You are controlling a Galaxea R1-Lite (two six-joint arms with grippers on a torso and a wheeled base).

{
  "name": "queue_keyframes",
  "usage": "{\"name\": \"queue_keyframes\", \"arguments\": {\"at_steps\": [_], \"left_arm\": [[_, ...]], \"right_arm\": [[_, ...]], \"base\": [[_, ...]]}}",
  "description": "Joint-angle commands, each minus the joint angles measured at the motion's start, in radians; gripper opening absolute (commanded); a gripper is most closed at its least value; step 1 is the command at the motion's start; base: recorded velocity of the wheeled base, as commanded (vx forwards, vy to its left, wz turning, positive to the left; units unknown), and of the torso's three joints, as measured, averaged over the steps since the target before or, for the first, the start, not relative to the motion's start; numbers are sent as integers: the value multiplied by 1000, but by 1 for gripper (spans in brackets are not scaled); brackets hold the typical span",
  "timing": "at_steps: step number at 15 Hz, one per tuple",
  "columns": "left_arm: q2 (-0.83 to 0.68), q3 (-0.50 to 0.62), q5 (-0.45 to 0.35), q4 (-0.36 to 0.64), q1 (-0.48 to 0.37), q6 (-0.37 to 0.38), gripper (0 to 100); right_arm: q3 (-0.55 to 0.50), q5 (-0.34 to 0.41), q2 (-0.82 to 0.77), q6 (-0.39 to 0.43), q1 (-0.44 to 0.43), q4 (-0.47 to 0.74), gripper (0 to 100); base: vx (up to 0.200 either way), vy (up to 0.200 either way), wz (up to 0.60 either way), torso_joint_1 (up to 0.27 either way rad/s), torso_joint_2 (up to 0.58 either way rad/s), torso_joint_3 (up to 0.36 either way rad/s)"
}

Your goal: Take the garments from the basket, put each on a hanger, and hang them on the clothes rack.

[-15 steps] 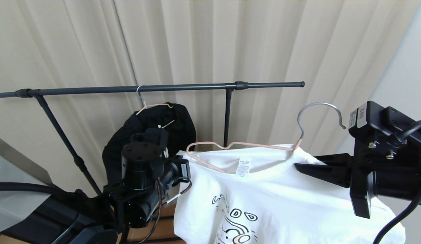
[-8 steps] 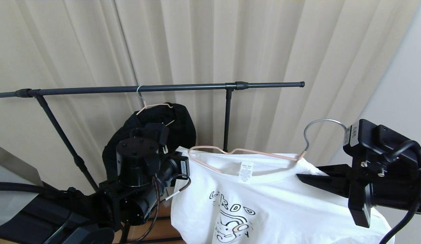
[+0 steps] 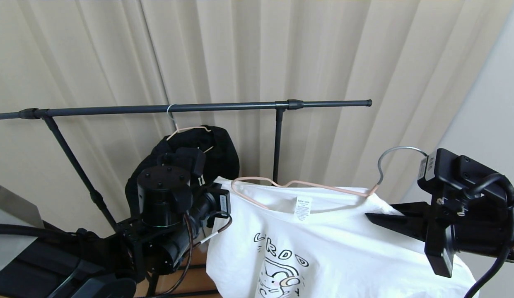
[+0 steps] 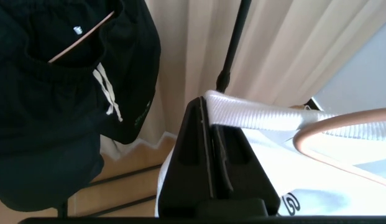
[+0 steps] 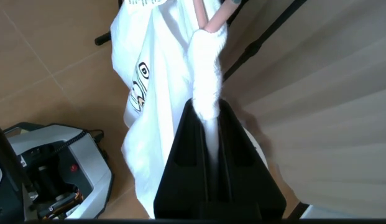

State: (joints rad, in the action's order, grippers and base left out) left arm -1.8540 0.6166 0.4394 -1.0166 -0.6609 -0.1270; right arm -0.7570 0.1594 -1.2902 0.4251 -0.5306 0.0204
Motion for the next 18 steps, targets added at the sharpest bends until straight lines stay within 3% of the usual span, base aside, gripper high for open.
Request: {"name": "queue_keyframes", "arguments": {"at_steps": [1,8,11,18], "left_arm": [[12,-5,1,1,0,0,0],[41,28,-11,90,-3,29,0],[39,58,-19,135,-3,53,0],[38,207,-19,342,-6,70,0]], "right_arm": [[1,-12,-3,21,1,1,0],[13,-18,-9,34,34,-8,0],[70,-14,-17,32,57,-134,0],[248,-11,-77,32,109,-435,0]], "base": [[0,0,0,0,0,0],[0,0,0,0,0,0],[0,0,0,0,0,0],[0,0,0,0,0,0]]}}
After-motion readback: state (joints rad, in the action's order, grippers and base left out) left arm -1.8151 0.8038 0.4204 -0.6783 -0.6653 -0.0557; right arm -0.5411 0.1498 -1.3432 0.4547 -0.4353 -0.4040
